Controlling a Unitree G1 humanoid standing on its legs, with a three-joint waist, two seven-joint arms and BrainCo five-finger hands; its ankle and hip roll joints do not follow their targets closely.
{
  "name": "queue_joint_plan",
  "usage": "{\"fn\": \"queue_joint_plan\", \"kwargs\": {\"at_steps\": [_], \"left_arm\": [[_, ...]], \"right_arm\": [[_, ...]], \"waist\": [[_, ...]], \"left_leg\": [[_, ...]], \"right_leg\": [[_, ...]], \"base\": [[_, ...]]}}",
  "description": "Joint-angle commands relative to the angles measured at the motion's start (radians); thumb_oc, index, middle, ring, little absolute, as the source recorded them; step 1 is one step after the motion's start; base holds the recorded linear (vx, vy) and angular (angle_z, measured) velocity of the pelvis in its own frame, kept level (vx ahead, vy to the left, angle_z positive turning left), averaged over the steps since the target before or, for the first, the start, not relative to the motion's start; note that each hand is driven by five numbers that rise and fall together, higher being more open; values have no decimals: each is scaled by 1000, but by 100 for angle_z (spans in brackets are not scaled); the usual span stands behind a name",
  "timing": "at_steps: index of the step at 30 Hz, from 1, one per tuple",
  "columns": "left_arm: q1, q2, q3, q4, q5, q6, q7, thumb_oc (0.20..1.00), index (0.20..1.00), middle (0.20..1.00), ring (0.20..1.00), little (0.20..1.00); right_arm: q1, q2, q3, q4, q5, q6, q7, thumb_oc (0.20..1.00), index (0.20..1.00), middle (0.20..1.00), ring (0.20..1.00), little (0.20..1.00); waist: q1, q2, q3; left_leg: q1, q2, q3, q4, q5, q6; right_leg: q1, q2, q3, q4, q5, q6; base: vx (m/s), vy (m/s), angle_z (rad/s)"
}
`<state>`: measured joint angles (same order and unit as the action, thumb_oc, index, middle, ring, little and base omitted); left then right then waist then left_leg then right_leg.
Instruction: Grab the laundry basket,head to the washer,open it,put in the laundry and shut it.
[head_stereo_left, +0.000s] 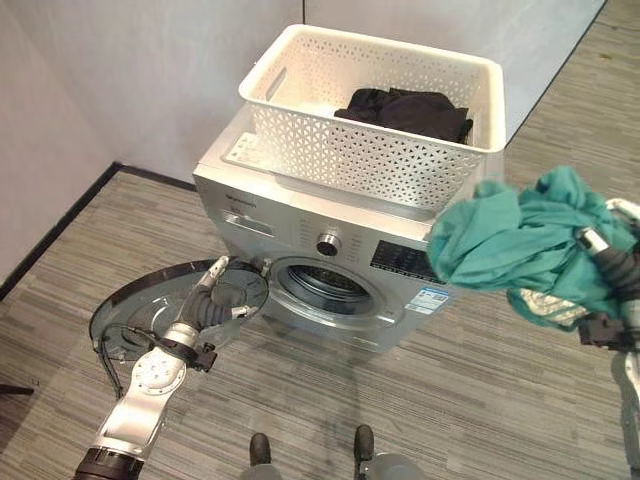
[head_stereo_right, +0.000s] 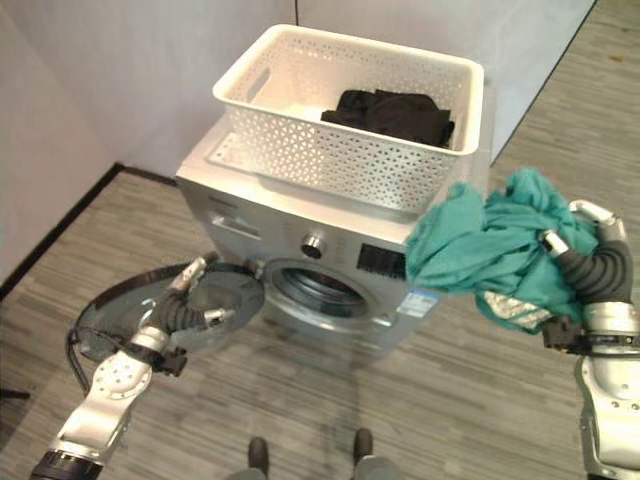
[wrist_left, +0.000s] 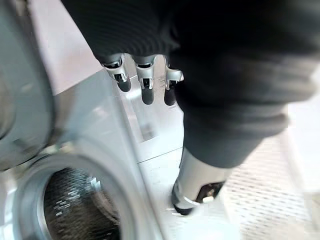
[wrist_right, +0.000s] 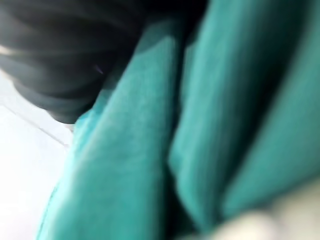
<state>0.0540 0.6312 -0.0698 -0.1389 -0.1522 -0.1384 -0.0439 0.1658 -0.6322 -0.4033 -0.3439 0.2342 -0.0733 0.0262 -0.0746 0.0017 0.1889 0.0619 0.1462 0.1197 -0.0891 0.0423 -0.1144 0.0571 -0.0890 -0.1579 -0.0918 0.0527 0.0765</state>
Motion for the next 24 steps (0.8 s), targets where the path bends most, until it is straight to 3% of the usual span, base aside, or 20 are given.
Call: {"fn": "queue_joint_plan", "kwargs": {"at_steps": [1,4,5,7,10,11,18,19,24], "left_arm": [[1,25,25,-29,-150,-69,-57,1000,1000,1000,1000,1000],[-22,57,-11,-65,-261,-49,-104,1000,1000,1000,1000,1000],[-56,105,-46,-94,-327,-35,-134,1000,1000,1000,1000,1000],[-188,136,-188,-67,-404,4,-166,1000,1000,1000,1000,1000],[-241,135,-231,-52,-384,1,-161,1000,1000,1000,1000,1000],[-312,115,-297,-21,-346,2,-158,1000,1000,1000,1000,1000],[-572,36,-486,60,-169,-1,-122,1000,1000,1000,1000,1000],[-647,-4,-542,107,-132,0,-111,1000,1000,1000,1000,1000],[-719,-89,-589,168,-125,0,-92,1000,1000,1000,1000,1000]], "right_arm": [[-22,-65,-16,-59,91,-66,34,200,200,200,200,200],[-41,-91,18,-70,151,-67,61,200,200,200,200,200],[-56,-123,33,-79,180,-67,68,200,200,200,200,200],[-94,-193,51,-89,199,-68,57,200,200,200,200,200],[-109,-207,54,-88,202,-66,52,200,200,200,200,200],[-138,-228,78,-83,202,-61,47,200,200,200,200,200],[-293,-256,229,-12,169,-27,5,200,200,200,200,200],[-343,-261,271,13,166,-19,-10,200,200,200,200,200],[-407,-259,333,53,157,-10,-35,200,200,200,200,200]], "waist": [[-18,6,-120],[-20,11,-125],[-22,15,-127],[-36,17,-117],[-39,19,-113],[-44,18,-112],[-39,26,-112],[-39,32,-107],[-38,50,-93]], "left_leg": [[-44,34,-36,92,-42,13],[-39,34,-28,97,-44,14],[-34,35,-26,102,-45,13],[-48,42,-20,119,-33,3],[-54,44,-17,124,-28,0],[-56,47,-6,122,-20,-3],[-41,34,-2,82,-5,-8],[-40,26,-2,71,0,-8],[-35,14,-2,41,14,-8]], "right_leg": [[-14,26,50,108,-167,6],[-10,23,54,111,-168,9],[-5,23,57,112,-170,11],[5,22,49,108,-170,12],[10,20,41,106,-170,13],[23,17,29,99,-169,15],[48,12,8,77,-164,20],[45,9,3,74,-161,23],[43,0,-8,68,-157,26]], "base": [[-21,29,-20],[-15,12,-7],[-36,8,-2],[-78,2,5],[-40,-3,16],[-6,-18,7],[14,-18,10],[0,1,10],[1,11,10]]}}
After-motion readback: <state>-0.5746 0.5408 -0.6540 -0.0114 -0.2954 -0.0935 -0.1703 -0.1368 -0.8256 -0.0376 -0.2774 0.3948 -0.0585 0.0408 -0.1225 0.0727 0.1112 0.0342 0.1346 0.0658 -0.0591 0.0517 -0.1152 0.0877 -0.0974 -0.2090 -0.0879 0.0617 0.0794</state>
